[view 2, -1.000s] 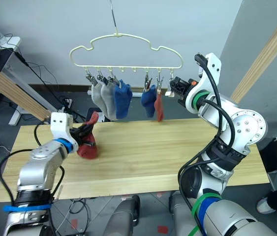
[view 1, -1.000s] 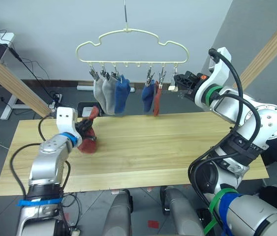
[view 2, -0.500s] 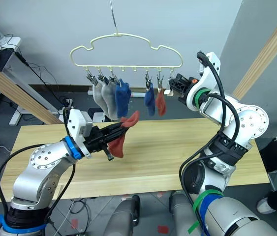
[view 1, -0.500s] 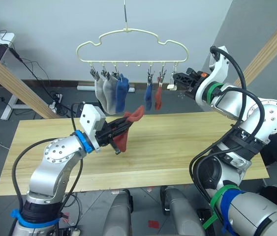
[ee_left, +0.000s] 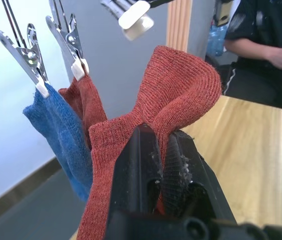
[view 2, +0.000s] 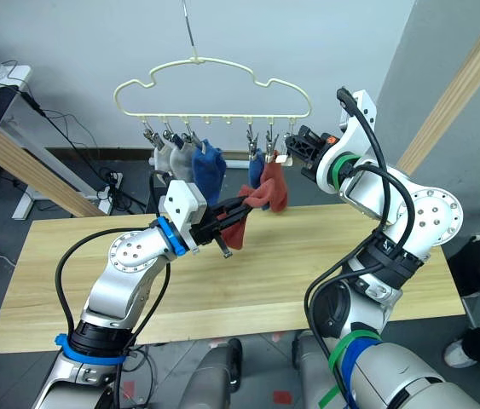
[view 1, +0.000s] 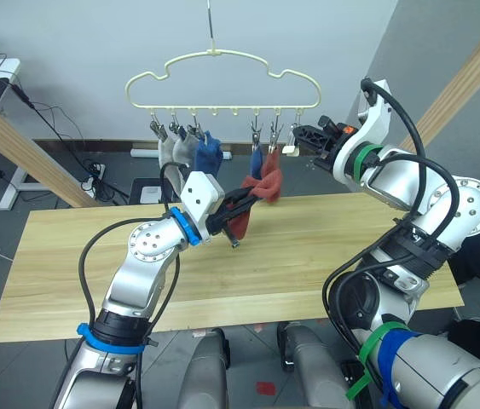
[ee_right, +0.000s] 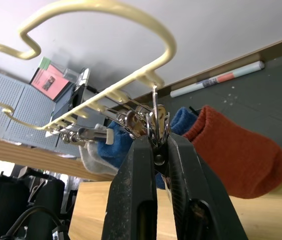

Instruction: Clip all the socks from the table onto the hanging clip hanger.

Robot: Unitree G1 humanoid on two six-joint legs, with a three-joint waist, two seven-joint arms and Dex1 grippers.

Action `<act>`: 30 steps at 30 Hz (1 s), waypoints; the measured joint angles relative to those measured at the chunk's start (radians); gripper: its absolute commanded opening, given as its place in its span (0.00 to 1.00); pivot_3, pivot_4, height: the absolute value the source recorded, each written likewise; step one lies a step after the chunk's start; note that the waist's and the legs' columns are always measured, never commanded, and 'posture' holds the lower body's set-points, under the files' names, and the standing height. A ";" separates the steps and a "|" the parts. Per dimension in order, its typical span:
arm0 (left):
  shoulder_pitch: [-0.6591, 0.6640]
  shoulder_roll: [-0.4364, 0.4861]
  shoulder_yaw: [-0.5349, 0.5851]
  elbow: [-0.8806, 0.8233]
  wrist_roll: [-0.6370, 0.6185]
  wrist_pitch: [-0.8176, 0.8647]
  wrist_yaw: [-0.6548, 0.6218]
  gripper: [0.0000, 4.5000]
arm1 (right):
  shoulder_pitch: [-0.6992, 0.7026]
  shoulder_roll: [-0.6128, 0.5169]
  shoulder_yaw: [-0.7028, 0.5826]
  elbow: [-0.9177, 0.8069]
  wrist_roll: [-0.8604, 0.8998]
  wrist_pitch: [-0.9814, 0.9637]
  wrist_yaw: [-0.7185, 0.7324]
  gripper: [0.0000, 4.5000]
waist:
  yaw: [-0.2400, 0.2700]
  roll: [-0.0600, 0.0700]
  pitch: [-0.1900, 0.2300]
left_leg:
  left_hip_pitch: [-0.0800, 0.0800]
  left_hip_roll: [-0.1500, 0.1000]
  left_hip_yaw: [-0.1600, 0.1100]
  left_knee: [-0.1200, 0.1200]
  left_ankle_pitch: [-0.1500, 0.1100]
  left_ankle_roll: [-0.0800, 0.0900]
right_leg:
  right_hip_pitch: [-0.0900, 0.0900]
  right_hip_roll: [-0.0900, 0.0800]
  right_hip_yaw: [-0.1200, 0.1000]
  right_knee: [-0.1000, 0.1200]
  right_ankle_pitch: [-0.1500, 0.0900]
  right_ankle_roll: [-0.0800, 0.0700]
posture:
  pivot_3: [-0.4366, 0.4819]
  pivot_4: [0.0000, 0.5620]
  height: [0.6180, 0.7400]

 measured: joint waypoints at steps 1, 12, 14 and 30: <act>-0.013 -0.008 -0.006 0.014 0.014 -0.014 0.010 0.00 | 0.000 0.000 0.000 0.000 0.014 0.000 -0.013 0.01 | 0.000 0.000 0.000 | 0.000 0.000 0.000 0.000 0.000 0.000 | 0.000 0.000 0.000 0.000 0.000 0.000 | 0.41 0.57 1.00; -0.066 -0.066 -0.011 0.084 0.054 -0.049 0.059 0.00 | 0.000 0.000 -0.001 0.018 0.116 0.000 -0.112 0.01 | -0.003 0.000 0.000 | 0.000 0.000 0.000 0.000 0.000 0.000 | 0.000 0.000 0.001 0.000 0.000 0.000 | 0.40 0.58 1.00; -0.066 -0.071 -0.012 0.085 0.060 -0.053 0.062 0.00 | 0.000 0.000 -0.001 0.020 0.127 0.000 -0.127 0.01 | -0.004 0.000 0.000 | 0.000 0.000 0.000 0.000 0.000 0.000 | 0.000 0.000 0.000 0.000 0.000 0.000 | 0.40 0.59 1.00; -0.100 -0.124 0.018 0.098 0.034 -0.015 0.106 0.00 | 0.005 -0.001 -0.001 0.021 0.186 0.000 -0.188 0.01 | -0.012 0.000 0.000 | 0.000 0.000 0.000 0.001 0.000 0.000 | 0.000 0.000 0.001 0.001 0.000 0.000 | 0.39 0.60 1.00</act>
